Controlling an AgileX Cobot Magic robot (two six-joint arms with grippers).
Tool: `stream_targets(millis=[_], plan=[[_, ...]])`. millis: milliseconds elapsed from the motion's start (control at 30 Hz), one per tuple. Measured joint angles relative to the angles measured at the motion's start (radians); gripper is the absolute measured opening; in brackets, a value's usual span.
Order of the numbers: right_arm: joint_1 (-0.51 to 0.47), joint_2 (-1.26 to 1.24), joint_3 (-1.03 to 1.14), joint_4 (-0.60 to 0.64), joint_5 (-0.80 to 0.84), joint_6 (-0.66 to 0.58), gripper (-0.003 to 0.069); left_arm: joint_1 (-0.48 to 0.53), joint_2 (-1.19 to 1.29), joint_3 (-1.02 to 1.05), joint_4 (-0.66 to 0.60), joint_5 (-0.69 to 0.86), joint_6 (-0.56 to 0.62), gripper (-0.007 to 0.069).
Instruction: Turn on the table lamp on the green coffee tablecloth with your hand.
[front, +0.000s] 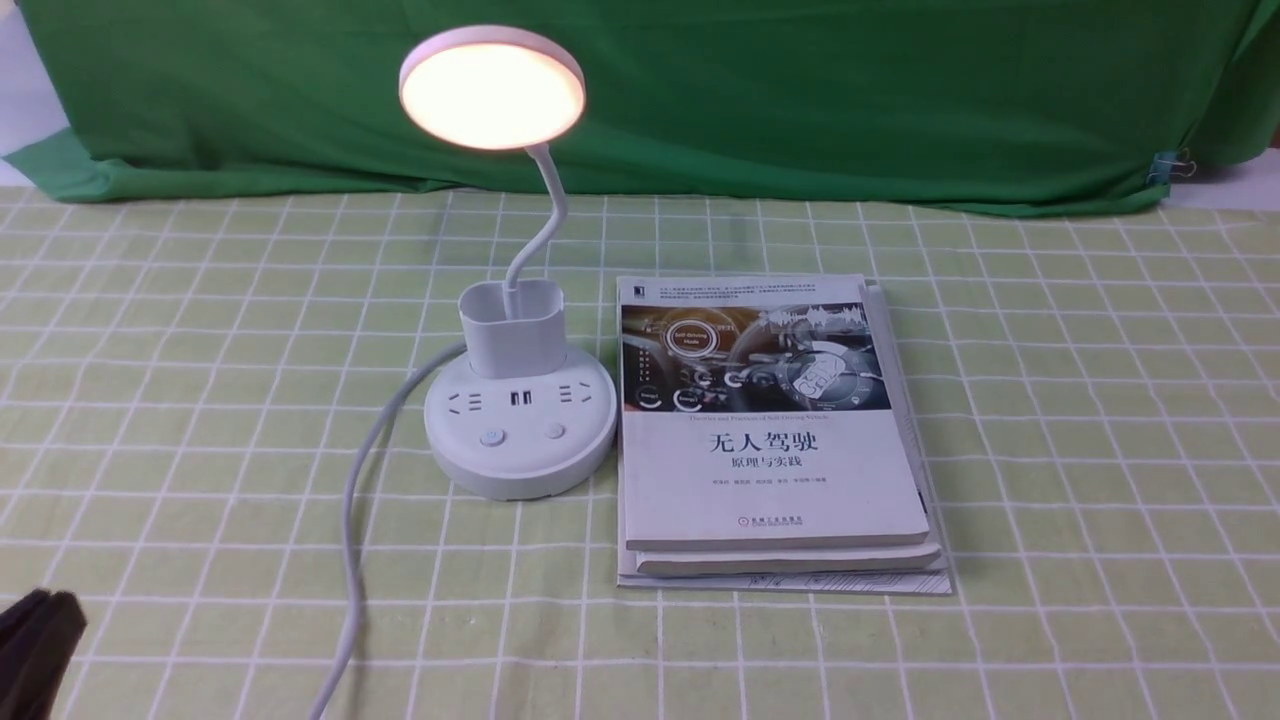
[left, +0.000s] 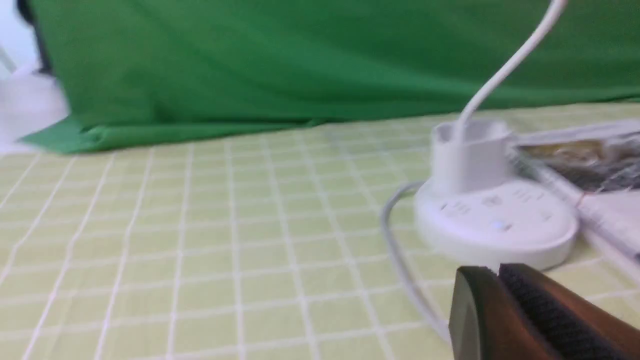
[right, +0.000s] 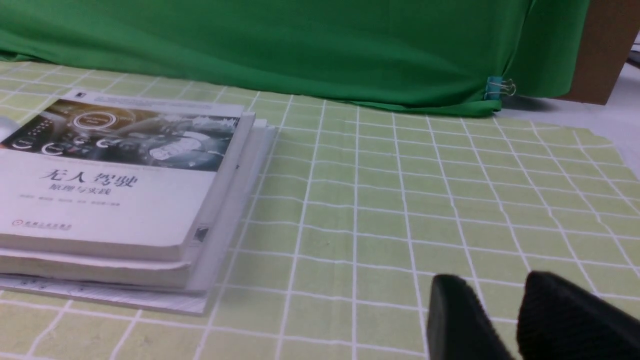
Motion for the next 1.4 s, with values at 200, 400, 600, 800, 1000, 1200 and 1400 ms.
stream_targets(millis=[200,400,600,800,1000,1200,1400], plan=[[0.0,0.0,0.0,0.0,-0.001,-0.001,0.0245,0.142,-0.073,0.014,0.016,0.076,0.029,0.0041],[0.0,0.0,0.0,0.0,-0.001,0.0,0.0245,0.168,-0.076,0.014,0.021,0.064,0.038,0.0046],[0.0,0.0,0.0,0.0,-0.001,0.0,0.0245,0.168,-0.076,0.014,0.015,0.063,0.038,0.0052],[0.0,0.0,0.0,0.0,-0.001,-0.001,0.0245,0.168,-0.076,0.014,-0.059,0.063,0.043,0.0061],[0.0,0.0,0.0,0.0,-0.001,-0.001,0.0245,0.168,-0.076,0.014,-0.069,0.071,0.047,0.0067],[0.0,0.0,0.0,0.0,-0.001,-0.001,0.0245,0.168,-0.076,0.014,-0.069,0.079,0.047,0.0072],[0.0,0.0,0.0,0.0,-0.001,-0.001,0.0245,0.168,-0.076,0.014,-0.069,0.079,0.054,0.0079]])
